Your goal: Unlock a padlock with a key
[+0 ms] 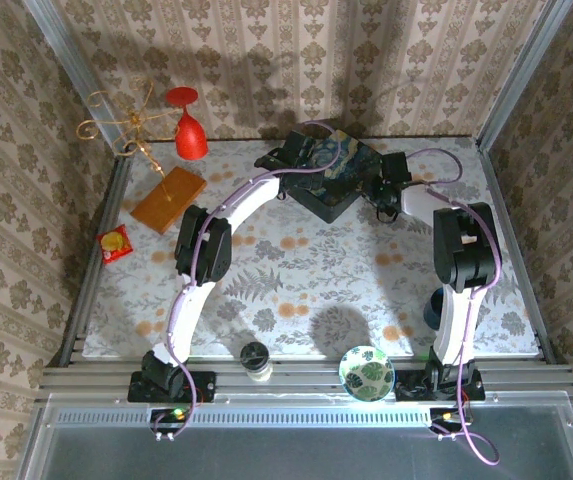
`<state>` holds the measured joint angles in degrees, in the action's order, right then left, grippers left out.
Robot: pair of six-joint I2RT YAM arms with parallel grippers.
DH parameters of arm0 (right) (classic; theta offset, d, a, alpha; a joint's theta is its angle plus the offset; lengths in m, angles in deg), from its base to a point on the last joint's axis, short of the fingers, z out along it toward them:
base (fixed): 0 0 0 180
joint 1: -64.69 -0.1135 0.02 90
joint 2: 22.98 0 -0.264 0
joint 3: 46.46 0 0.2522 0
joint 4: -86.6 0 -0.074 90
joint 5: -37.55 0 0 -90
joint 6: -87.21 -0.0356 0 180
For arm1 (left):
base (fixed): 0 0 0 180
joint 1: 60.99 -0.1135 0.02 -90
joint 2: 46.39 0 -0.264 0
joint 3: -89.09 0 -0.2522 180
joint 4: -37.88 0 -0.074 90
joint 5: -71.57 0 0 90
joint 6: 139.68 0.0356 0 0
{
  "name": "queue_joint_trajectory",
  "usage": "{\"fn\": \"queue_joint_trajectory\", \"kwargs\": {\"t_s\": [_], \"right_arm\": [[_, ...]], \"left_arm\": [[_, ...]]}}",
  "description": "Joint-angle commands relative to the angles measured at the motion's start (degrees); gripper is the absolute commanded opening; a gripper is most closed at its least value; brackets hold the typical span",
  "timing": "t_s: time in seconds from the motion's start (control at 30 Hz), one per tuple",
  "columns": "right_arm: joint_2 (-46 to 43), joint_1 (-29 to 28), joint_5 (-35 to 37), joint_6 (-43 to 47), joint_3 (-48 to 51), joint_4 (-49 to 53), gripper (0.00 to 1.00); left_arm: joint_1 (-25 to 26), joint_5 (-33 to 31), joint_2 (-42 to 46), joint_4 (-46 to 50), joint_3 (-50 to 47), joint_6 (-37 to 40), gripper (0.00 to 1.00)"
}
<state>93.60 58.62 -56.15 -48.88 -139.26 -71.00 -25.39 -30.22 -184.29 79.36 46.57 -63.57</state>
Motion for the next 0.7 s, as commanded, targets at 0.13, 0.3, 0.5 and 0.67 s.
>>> {"fn": "queue_joint_trajectory", "kwargs": {"t_s": [0.13,0.3,0.5,0.67], "right_arm": [[0.63,3.79,-3.24,0.85,-2.16,-1.99,0.00],[-4.95,3.66,-2.14,1.66,3.63,0.31,0.00],[-14.59,1.90,3.44,4.79,16.47,4.08,0.07],[-16.54,1.08,5.58,8.73,20.83,7.80,0.50]], "left_arm": [[-1.48,-0.52,-2.07,7.47,-3.86,-0.22,1.00],[-2.33,-0.01,0.51,6.23,-7.07,-1.05,1.00],[-2.46,4.04,9.18,1.93,-13.93,-3.24,1.00],[-2.37,6.14,18.85,-2.70,-21.68,-5.47,1.00]]}}
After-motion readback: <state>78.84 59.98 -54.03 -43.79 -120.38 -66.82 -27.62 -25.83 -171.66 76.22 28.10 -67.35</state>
